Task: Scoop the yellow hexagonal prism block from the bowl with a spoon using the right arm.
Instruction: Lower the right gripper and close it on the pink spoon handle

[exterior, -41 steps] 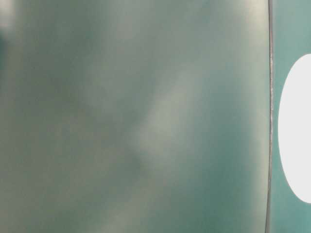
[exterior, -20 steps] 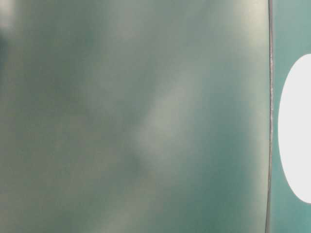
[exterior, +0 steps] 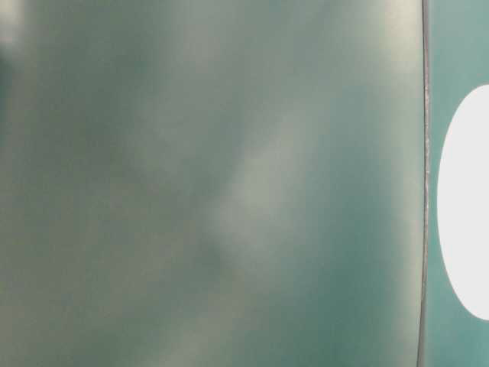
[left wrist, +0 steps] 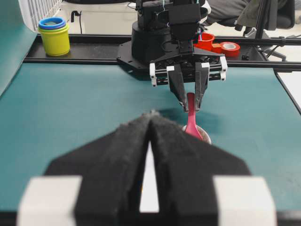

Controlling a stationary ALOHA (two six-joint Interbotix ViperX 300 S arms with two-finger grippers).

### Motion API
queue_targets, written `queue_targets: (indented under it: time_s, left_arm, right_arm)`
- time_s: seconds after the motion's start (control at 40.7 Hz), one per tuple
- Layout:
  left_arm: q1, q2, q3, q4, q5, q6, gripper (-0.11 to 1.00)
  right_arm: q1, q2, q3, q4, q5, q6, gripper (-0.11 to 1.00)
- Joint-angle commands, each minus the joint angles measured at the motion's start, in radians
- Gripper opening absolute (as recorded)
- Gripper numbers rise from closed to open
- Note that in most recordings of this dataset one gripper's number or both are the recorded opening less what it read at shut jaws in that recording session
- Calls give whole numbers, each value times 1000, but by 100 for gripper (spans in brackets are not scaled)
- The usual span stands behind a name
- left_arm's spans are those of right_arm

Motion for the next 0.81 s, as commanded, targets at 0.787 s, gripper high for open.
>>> queue_targets:
  time_s: [0.787]
  left_arm:
    - [0, 12, -18, 2, -5, -2, 5]
  right_arm:
    - [11, 18, -25, -11, 75, -12, 39]
